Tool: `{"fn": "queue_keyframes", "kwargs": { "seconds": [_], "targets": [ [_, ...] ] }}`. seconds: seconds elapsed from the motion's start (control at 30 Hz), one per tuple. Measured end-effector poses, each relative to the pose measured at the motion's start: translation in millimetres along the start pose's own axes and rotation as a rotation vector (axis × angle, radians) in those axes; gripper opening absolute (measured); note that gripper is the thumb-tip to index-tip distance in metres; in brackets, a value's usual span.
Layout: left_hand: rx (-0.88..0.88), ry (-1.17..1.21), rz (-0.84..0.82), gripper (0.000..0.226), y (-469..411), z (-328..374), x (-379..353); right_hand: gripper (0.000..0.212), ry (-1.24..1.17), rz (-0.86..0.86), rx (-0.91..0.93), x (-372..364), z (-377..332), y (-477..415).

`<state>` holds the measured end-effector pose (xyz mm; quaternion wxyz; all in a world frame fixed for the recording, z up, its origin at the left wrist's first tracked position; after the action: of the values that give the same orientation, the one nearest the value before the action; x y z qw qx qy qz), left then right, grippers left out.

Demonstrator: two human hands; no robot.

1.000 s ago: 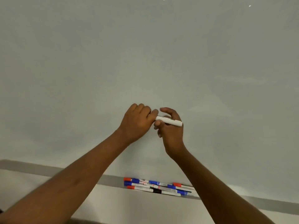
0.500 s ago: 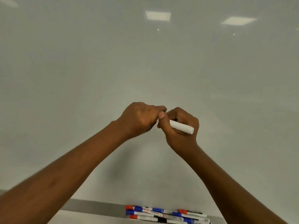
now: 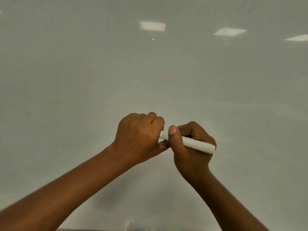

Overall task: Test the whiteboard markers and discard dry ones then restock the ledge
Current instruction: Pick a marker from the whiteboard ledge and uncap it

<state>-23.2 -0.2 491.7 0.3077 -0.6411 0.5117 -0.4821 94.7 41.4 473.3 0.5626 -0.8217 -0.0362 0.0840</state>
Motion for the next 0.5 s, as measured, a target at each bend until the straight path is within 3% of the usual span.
{"fn": "queue_keyframes", "kwargs": {
  "seconds": [0.1,0.3,0.37,0.43,0.5],
  "targets": [
    [-0.041,0.042,0.057,0.056,8.8,-11.2,-10.5,0.029,-0.004,-0.048,-0.023,0.8,8.8,4.9],
    [-0.189,0.386,-0.358,0.038,22.9,-12.3,-27.7,0.031,0.096,-0.272,0.284,4.8,-1.7,10.1],
    [-0.181,0.349,-0.390,0.044,35.7,-30.9,-32.2,0.025,0.148,-0.233,0.225,25.2,-4.1,-2.5],
    [-0.055,0.237,-0.366,0.058,45.9,-58.3,-24.3,0.026,0.044,-0.114,0.106,47.5,-2.3,-18.8],
    [0.038,0.113,-0.248,0.053,36.1,-69.3,-13.8,0.030,-0.056,-0.002,0.189,50.5,-2.1,-30.0]
  ]
}}
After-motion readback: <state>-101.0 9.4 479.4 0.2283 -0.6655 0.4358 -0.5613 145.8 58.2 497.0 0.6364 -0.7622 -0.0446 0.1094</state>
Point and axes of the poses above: each hand's wrist, its own y-axis away from the middle knuckle, its own x-axis out of the back of the hand, z = x × y, the point moved 4 cm from there along -y, towards the middle knuckle, and after that the axes turned 2 degrees about -y, right-handed, at the moved point
